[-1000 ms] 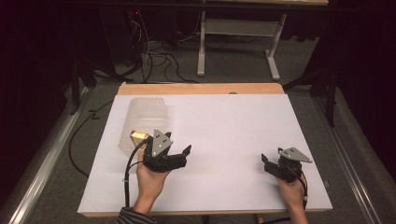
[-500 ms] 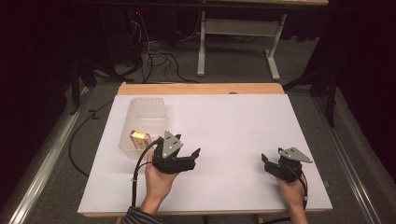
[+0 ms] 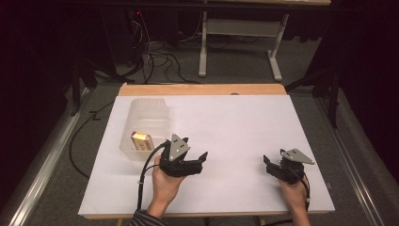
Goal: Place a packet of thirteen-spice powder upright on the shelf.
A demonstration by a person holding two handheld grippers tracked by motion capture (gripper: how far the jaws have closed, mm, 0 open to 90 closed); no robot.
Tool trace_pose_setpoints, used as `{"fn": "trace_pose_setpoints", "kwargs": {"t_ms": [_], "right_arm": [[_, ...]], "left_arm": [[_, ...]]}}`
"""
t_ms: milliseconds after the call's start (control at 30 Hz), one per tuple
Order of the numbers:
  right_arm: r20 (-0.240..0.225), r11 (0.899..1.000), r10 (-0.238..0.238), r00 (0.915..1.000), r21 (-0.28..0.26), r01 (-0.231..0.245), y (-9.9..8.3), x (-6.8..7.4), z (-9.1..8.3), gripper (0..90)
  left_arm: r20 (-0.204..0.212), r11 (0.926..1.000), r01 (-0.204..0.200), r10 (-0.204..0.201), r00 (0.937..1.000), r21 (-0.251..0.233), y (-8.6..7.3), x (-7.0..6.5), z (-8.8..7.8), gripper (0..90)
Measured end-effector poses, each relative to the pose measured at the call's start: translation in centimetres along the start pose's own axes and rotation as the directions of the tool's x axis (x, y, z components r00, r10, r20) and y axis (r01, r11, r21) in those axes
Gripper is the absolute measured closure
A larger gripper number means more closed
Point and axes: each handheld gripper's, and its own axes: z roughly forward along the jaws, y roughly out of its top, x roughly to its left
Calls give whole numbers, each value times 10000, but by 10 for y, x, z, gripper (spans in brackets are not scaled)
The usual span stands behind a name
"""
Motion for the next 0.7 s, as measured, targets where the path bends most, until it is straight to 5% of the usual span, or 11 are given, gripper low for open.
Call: {"fn": "trace_pose_setpoints", "kwargs": {"t_ms": [700], "right_arm": [[-7, 10000, -11, 10000, -2, 11, 0, 0, 0, 288]], "left_arm": [[513, 9994, -21, 3, 9987, 343, -8, -16, 24, 221]]}}
